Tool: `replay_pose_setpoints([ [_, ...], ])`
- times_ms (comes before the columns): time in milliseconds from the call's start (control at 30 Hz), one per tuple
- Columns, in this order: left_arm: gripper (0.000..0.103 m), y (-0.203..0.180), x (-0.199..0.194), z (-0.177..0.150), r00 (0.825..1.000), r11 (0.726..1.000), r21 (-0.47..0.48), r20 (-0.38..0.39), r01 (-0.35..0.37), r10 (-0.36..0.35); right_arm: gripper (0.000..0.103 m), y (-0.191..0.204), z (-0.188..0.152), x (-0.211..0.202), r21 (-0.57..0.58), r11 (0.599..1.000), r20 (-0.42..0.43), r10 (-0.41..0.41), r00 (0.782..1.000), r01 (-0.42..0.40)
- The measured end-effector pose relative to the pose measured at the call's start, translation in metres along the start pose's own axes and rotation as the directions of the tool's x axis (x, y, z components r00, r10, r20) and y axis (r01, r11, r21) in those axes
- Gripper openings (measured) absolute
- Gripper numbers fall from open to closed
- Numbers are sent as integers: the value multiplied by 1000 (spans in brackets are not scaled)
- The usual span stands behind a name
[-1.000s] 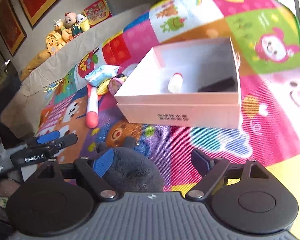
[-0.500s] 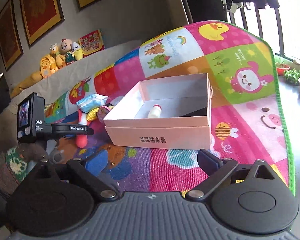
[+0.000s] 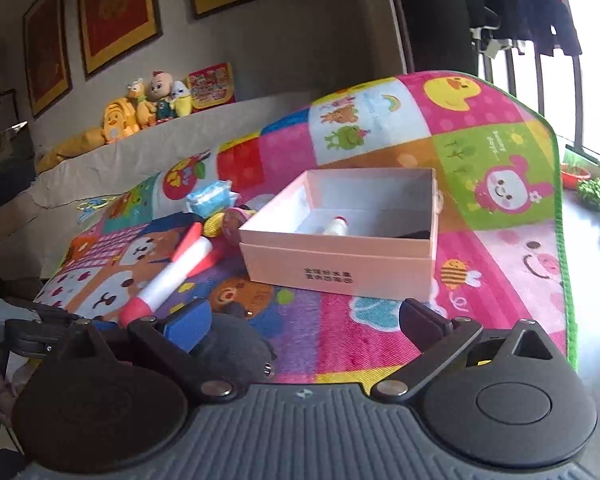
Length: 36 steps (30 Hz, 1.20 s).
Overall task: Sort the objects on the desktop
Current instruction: 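Grasp the white red-capped marker with the left tool while the right tool holds the plush cat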
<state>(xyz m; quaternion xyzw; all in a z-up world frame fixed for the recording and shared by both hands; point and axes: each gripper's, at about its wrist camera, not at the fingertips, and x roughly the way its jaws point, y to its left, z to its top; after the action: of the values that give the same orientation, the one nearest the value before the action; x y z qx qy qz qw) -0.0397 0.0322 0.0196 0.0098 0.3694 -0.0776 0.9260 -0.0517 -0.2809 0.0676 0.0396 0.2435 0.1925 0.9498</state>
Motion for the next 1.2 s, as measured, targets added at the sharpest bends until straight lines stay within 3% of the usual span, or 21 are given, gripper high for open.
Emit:
replay_pose_setpoints([
  [100, 81, 7, -5, -1, 1000, 999, -35, 21, 4, -3, 101, 22, 2, 1, -68, 995, -14, 70, 997, -71],
  [133, 93, 10, -5, 0, 999, 999, -54, 35, -3, 4, 101, 30, 1, 3, -91, 992, -26, 84, 996, -86],
  [167, 98, 14, -5, 3, 998, 996, -83, 55, -13, 17, 101, 39, -1, 7, -114, 989, -42, 93, 995, -97],
  [233, 101, 20, -5, 10, 997, 991, -135, 77, -11, 21, 101, 52, -6, 19, -151, 983, -82, 92, 992, -104],
  [333, 103, 28, -3, 19, 994, 975, -213, 106, 62, -40, 100, 65, -17, 37, -202, 976, -134, 54, 990, -80],
  [400, 103, 30, -1, 21, 987, 963, -247, 139, 110, -77, 83, 65, -22, 44, -201, 978, -155, 27, 988, -58],
  [500, 103, 28, 4, 23, 983, 960, -245, 150, 138, -103, 78, 53, -20, 47, -157, 987, -154, -1, 988, -23],
  [633, 103, 15, 13, 26, 990, 981, -178, 127, 80, -58, 78, 33, -14, 35, -103, 994, -101, -30, 994, 19],
  [800, 103, 4, 35, 52, 989, 995, -101, 144, -4, 19, 78, 20, -17, 30, -64, 998, -97, -19, 995, 13],
  [833, 99, 1, 41, 57, 989, 997, -78, 143, -24, 35, 78, 22, -18, 31, -66, 998, -100, -15, 995, 8],
  [867, 82, -2, 48, 61, 989, 998, -50, 139, -42, 48, 78, 23, -18, 31, -71, 997, -102, -12, 995, 5],
  [933, 66, -7, 61, 66, 991, 998, 0, 115, -63, 63, 78, 27, -21, 31, -92, 996, -103, -12, 995, 2],
  [1000, 65, -8, 68, 67, 993, 998, 18, 96, -64, 62, 79, 31, -22, 31, -110, 994, -103, -12, 995, 0],
  [1067, 41, -8, 70, 63, 995, 998, 23, 81, -59, 57, 81, 31, -23, 30, -109, 994, -106, -10, 994, -2],
  [1133, 32, -6, 66, 58, 997, 999, 9, 69, -43, 42, 84, 30, -24, 30, -105, 994, -108, -12, 994, 1],
  [1200, 32, -5, 56, 51, 998, 1000, -3, 66, -22, 22, 86, 30, -25, 31, -105, 995, -114, -11, 993, -1],
])
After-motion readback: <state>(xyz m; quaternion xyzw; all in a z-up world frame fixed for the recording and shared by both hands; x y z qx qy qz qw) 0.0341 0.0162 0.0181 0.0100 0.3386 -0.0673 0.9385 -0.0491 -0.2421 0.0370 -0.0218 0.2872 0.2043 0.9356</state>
